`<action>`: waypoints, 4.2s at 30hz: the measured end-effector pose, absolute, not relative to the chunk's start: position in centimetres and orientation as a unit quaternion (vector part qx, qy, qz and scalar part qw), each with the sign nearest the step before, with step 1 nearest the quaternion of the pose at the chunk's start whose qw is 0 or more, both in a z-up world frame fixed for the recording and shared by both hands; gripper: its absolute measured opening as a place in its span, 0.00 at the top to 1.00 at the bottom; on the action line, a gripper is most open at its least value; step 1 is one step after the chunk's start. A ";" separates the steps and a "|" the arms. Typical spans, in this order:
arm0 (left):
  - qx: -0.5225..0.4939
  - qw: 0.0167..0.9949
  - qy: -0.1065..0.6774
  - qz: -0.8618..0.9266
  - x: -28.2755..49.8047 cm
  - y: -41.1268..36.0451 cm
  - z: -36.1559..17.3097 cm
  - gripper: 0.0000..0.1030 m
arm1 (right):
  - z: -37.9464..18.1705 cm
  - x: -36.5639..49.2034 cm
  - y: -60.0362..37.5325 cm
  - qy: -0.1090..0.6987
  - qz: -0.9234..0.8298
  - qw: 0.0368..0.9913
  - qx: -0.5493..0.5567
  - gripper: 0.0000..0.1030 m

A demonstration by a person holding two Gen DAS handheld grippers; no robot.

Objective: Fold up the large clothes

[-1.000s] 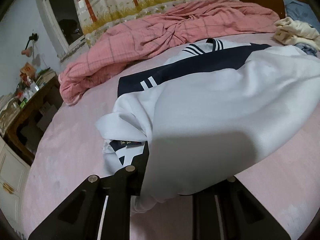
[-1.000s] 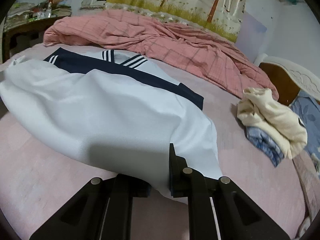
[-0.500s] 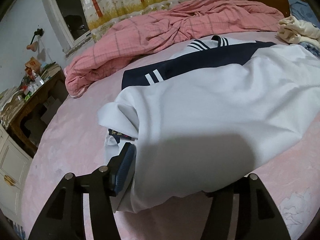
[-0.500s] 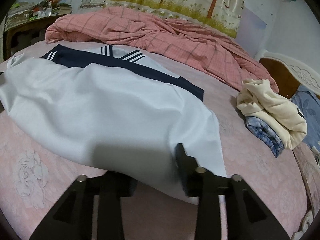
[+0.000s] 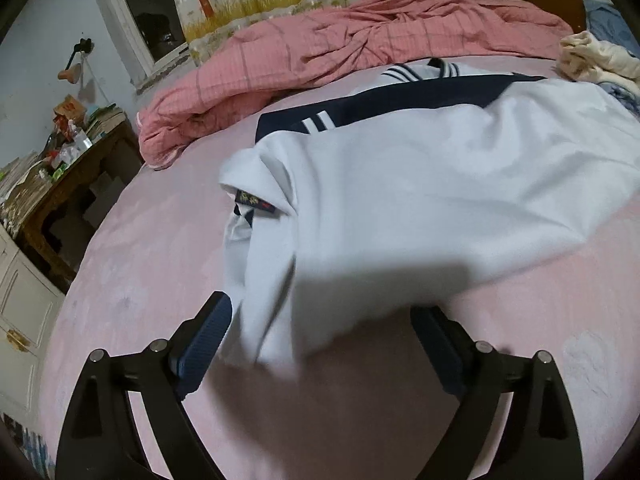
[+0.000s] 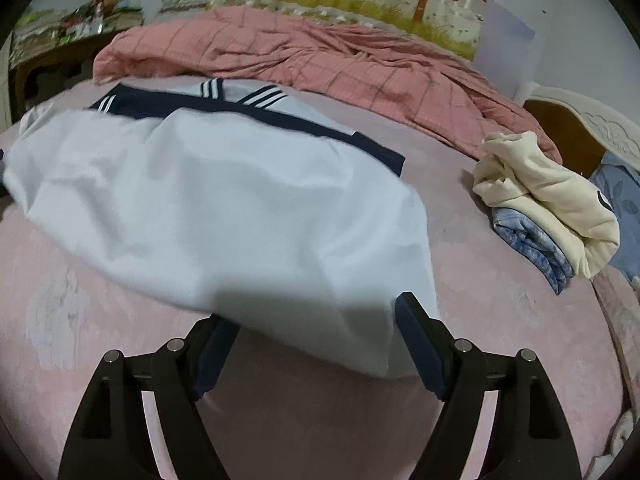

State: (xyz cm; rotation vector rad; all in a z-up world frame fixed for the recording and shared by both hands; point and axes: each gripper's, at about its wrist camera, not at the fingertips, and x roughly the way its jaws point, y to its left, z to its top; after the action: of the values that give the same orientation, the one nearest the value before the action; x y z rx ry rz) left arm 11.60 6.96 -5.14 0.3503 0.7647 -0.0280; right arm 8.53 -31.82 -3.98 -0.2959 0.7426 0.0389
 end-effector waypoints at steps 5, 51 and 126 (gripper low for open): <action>0.273 0.904 0.329 -0.017 9.5 3.9 -5.4 0.12 | -5.5 7.6 -28.0 0.367 0.023 0.894 -0.255 0.17; 0.134 0.945 0.299 0.002 35.4 5.5 2.1 0.16 | 2.9 36.9 -30.6 0.319 -0.059 0.943 -0.066 0.37; 0.066 0.938 0.337 -0.039 32.2 -1.6 -4.2 0.56 | -4.4 32.3 -28.7 0.398 0.044 0.916 0.025 0.78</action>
State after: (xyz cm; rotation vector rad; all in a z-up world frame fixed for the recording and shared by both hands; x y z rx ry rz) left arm 32.18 -1.65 -4.23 0.1353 0.6886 -0.0788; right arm 32.32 -28.74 -4.36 0.0520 0.8191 0.0907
